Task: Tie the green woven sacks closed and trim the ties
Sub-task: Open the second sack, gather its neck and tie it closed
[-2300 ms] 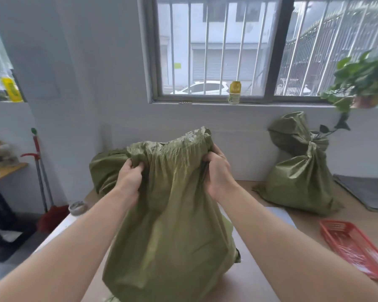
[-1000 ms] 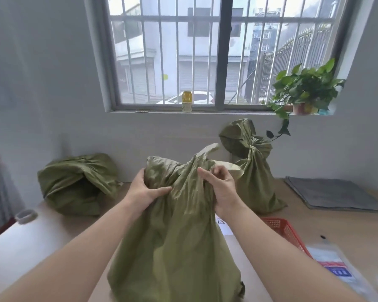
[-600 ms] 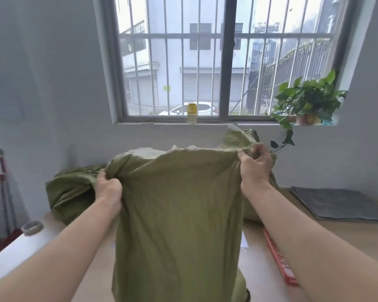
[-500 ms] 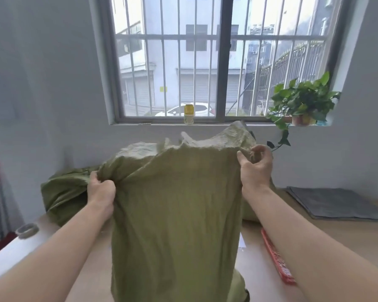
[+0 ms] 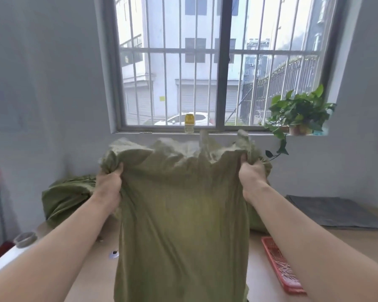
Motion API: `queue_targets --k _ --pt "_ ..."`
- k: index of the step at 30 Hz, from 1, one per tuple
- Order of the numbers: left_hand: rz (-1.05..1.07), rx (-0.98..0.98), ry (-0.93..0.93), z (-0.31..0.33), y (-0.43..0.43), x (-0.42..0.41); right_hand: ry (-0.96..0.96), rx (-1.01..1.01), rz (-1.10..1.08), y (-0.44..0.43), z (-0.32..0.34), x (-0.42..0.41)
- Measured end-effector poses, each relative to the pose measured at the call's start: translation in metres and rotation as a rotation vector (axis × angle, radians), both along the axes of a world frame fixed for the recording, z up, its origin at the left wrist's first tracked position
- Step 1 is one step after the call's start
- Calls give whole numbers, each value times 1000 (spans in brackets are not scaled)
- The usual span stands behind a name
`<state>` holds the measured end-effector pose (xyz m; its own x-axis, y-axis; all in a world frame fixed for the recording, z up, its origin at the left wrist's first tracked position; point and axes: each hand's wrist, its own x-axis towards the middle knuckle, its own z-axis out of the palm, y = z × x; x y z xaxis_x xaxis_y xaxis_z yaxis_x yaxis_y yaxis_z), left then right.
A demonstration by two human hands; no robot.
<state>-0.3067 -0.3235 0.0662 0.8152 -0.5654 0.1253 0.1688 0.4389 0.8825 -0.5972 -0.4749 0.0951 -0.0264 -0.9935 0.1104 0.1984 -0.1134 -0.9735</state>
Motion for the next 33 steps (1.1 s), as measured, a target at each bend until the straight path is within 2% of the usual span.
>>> queue_targets --k 2,4,10,13,17,20,22,25,27,30,33 --pt "74 -107 67 4 5 4 -45 -39 -48 -4 4 -8" --pt "70 -91 90 2 10 5 -87 -36 -38 -2 2 -13" --pt "-105 -30 77 -9 31 10 -233 -22 107 -3 -28 -22" --pt "-111 -6 70 -15 38 16 -226 -60 215 -3 -33 -23" --pt "-297 81 52 -18 48 8 -103 -89 321 4 -39 -19" --pt "-298 2 103 -9 51 8 -109 -30 297 5 -32 -17" --pt "-269 -78 121 -3 54 14 -196 -38 197 4 -25 -15" --pt "-219 -213 254 -2 53 30 -380 -57 112 -2 -22 -17" --pt "-207 -219 242 -7 54 33 -416 -24 114 -4 -27 -19" --pt "-180 -174 233 -18 54 39 -370 53 115 1 -33 -21" --pt "-233 -49 60 -22 58 27 -330 38 188 3 -36 -24"
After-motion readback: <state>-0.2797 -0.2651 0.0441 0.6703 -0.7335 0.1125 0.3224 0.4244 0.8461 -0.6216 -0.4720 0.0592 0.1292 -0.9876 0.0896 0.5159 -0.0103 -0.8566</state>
